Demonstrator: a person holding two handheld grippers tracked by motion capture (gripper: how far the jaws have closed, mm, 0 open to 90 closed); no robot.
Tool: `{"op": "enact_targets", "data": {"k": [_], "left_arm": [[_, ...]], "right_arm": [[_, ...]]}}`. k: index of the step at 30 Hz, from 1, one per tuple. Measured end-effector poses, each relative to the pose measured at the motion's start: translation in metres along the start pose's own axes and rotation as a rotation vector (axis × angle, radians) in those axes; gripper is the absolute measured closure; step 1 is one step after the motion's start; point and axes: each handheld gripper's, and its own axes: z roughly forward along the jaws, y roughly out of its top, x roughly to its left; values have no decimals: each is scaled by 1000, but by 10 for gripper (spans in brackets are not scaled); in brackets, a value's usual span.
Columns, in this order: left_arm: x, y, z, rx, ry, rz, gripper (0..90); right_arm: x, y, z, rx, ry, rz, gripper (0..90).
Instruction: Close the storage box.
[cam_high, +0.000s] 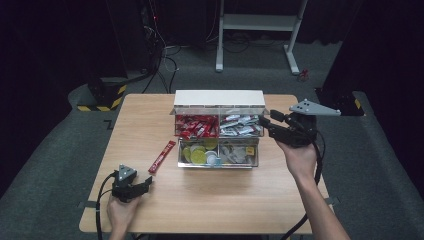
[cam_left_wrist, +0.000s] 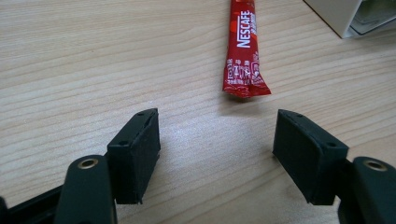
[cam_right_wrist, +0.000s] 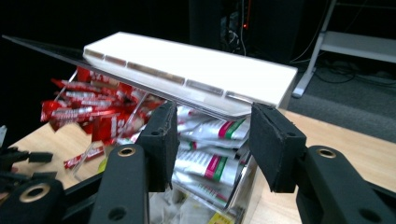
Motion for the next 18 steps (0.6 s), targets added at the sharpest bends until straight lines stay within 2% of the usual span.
{"op": "enact_targets", "data": {"k": [6, 13, 17, 18], "left_arm": [[-1, 0, 0, 2, 2, 6, 318], [-1, 1, 1, 5, 7, 17, 314], [-2, 1, 1, 5, 8, 19, 312], [-2, 1, 1, 5, 10, 20, 312]], "right_arm": [[3, -16, 3, 22, -14, -27, 516], [4, -29, 7, 32, -17, -22, 512], [5, -40, 14, 36, 23, -2, 515], [6, -41, 17, 42, 20, -3, 506]]}}
